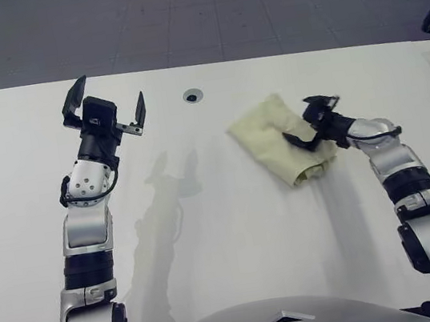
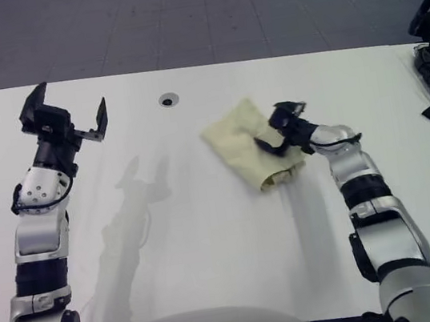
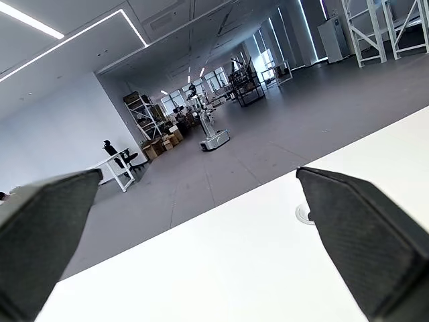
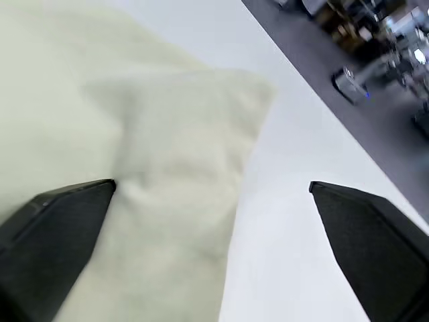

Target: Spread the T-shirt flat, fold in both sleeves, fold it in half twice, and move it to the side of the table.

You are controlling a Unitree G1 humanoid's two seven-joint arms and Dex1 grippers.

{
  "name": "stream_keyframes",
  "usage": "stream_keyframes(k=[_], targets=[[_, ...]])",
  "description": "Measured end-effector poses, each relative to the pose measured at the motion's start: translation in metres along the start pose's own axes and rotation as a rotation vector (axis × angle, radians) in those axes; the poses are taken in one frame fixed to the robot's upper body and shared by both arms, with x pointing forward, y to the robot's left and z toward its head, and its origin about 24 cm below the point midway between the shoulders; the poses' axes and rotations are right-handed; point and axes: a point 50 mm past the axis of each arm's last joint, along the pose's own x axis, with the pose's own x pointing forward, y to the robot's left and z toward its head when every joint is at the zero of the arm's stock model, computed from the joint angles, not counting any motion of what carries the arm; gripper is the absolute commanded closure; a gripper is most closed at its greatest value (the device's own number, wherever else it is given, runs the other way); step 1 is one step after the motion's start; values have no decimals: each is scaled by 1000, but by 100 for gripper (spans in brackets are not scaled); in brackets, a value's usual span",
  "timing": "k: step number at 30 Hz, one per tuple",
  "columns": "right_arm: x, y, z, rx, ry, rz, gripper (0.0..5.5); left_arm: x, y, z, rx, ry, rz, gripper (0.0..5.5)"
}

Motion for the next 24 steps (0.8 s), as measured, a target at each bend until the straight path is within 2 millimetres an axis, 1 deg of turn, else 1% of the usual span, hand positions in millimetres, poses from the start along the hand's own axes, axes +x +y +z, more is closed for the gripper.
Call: stream_keyframes(k=[1,3,5,7,9,13,17,18,21,22,24], targets=[[-9,-4,-10,92,35,-70,10,0,1,3,1,-12,2,13],[-27,-9,-25,221,98,-199,10,-1,1,7,4,-23,5,13],[-54,-16,-42,346,183,-367,10,-5,1,11,8,-29,9,13],[-77,-13,-54,383,257,-467,10,-9,3,13,12,-27,13,13],[-87,-7,-56,365,282,-495,10,-10,4,14,16,-26,18,13],[-92,-1,-53,302,285,-518,10,-10,4,13,15,-14,18,13],[-84,-3,-49,212,224,-575,10,-11,2,12,21,-7,16,13],[-82,-5,-45,196,196,-590,10,-12,2,11,21,-5,16,13],[-73,-18,-22,131,70,-633,10,-12,2,10,23,0,15,13],[-69,-17,-17,107,52,-614,10,-12,1,10,22,-1,12,13],[-59,-8,-20,90,67,-524,10,-13,-1,9,19,2,8,13]])
